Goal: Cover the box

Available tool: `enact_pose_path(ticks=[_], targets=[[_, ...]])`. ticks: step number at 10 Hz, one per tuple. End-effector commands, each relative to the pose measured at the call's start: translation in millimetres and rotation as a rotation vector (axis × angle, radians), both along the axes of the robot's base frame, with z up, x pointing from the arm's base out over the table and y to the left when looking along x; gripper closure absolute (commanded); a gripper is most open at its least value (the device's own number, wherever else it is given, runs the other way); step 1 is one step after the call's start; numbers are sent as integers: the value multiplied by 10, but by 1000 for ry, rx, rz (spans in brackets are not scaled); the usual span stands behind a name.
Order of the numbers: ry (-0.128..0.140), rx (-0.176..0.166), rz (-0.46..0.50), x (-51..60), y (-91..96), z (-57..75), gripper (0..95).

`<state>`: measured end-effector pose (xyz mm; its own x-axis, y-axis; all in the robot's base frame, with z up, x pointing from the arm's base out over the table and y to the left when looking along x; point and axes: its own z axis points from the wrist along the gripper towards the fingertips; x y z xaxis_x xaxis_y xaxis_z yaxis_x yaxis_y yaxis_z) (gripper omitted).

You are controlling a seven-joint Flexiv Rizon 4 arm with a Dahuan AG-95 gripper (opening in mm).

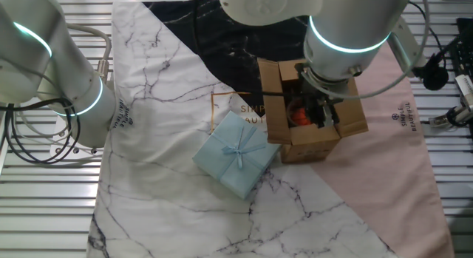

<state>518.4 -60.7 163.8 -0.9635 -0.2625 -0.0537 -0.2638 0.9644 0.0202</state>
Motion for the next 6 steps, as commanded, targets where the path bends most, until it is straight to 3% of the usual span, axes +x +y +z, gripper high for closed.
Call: enact_pose_path(ticks=[1, 3, 6], targets=[[0, 5, 10, -13, 1, 10, 950], [2, 46, 64, -13, 1, 10, 950], [6, 44, 92, -13, 1, 10, 950]])
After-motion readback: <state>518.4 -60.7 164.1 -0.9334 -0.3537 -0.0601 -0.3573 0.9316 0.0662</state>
